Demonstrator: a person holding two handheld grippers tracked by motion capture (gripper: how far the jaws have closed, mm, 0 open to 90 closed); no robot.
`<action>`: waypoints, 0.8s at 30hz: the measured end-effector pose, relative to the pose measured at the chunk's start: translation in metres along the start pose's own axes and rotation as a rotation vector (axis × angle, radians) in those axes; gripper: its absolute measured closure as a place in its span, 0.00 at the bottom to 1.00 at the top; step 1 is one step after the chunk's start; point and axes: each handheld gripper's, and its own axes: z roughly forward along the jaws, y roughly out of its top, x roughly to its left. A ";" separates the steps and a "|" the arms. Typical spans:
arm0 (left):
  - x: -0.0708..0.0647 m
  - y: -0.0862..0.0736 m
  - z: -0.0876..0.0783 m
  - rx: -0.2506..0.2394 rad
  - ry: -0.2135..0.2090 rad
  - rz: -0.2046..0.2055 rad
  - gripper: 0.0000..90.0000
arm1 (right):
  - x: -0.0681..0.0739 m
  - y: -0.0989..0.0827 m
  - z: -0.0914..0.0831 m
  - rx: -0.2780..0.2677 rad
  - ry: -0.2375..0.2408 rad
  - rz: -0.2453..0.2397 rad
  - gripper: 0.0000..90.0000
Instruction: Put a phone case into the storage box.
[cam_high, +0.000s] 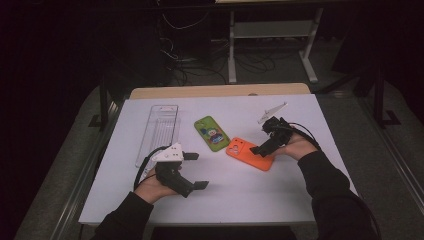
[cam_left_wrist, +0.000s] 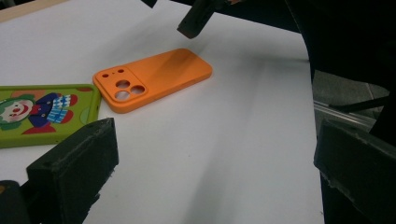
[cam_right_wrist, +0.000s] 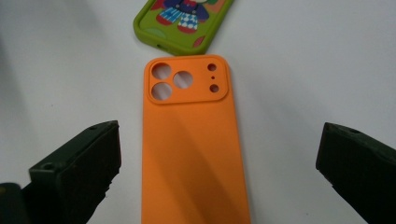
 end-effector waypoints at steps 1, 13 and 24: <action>0.000 0.000 0.000 0.000 0.000 0.000 0.00 | 0.001 0.000 0.002 0.012 -0.003 -0.005 0.00; 0.000 0.000 0.001 -0.002 -0.002 -0.002 0.00 | 0.004 -0.003 0.025 0.137 0.002 -0.077 0.00; -0.001 0.000 0.001 -0.003 -0.004 -0.004 0.00 | 0.009 -0.003 0.044 0.235 0.021 -0.115 0.00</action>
